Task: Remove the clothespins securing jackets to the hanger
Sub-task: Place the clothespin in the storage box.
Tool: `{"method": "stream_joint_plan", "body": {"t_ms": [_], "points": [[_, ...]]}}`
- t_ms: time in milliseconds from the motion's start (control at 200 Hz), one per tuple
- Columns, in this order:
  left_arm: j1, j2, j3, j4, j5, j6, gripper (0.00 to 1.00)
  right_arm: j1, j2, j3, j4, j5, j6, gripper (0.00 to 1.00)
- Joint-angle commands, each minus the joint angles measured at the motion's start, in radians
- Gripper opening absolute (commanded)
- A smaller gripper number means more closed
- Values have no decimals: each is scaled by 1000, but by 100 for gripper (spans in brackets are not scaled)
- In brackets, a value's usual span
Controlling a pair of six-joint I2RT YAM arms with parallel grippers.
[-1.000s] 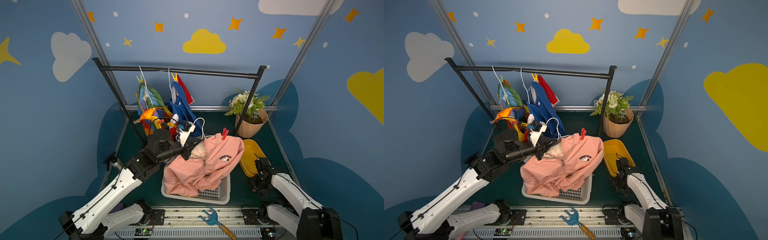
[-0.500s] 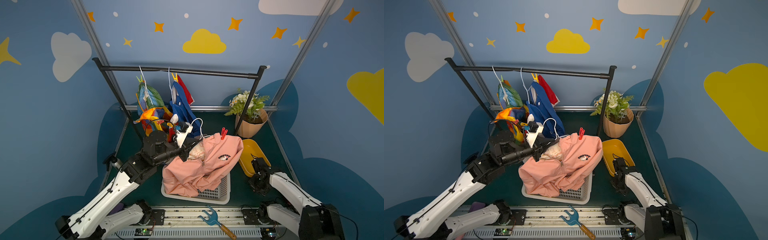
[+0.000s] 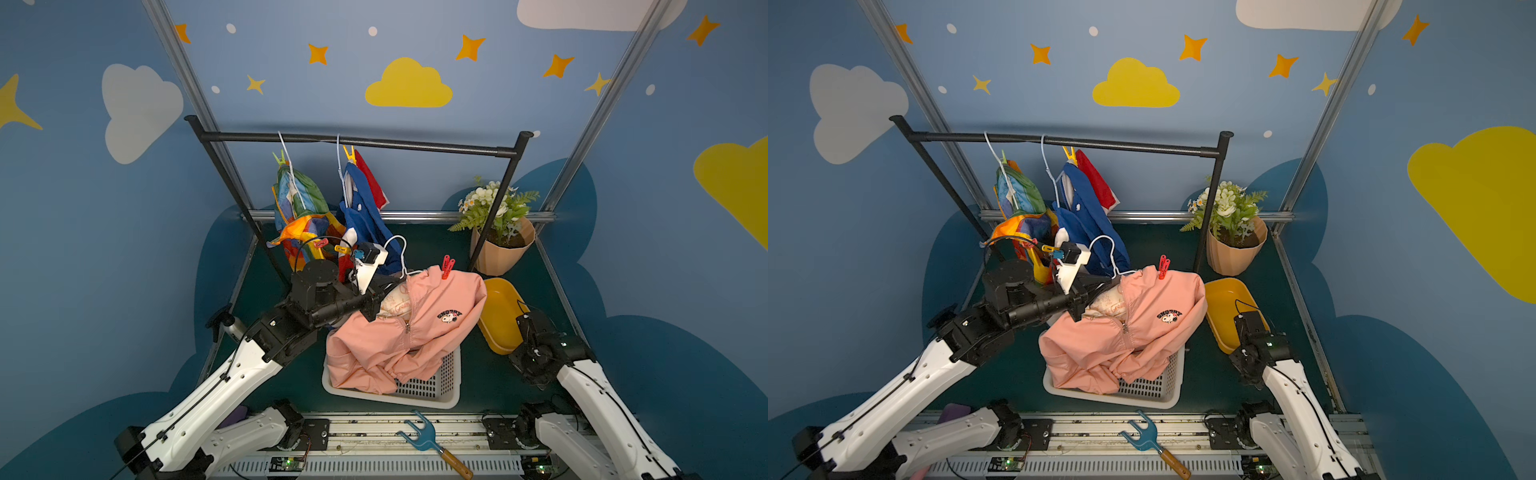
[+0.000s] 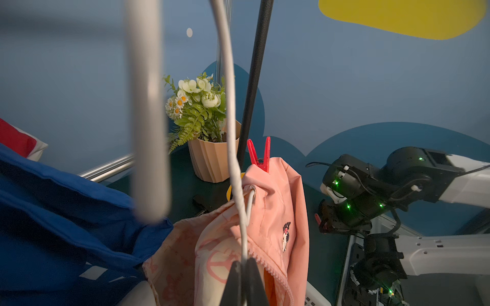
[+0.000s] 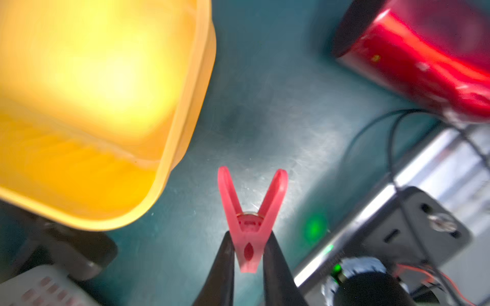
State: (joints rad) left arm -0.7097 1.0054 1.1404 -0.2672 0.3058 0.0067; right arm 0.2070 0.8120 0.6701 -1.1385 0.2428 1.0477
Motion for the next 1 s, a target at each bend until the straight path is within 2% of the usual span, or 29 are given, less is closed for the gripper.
{"method": "stream_joint_plan", "body": {"t_ms": [0,120,340,551,706,781,881,931,996], "points": [[-1,6,20,50,12,-11,4,9,-41,101,-125,78,-9,7],[-1,16,24,55,21,-13,4,9,-16,185,-67,98,-119,8],[-1,11,27,51,12,-20,4,-7,226,247,159,39,-346,10],[-3,17,33,41,1,-22,4,-47,434,237,259,-69,-411,14],[-2,18,30,41,-12,-19,4,-73,474,233,303,-66,-446,31],[-2,24,33,43,-13,-20,4,-100,489,236,305,-84,-460,58],[-2,30,46,29,-11,-12,4,-110,488,252,282,-66,-457,77],[-3,29,49,23,-11,-9,4,-110,464,258,271,-56,-449,80],[-3,24,48,23,-13,-7,4,-101,416,279,252,-56,-452,80]]}}
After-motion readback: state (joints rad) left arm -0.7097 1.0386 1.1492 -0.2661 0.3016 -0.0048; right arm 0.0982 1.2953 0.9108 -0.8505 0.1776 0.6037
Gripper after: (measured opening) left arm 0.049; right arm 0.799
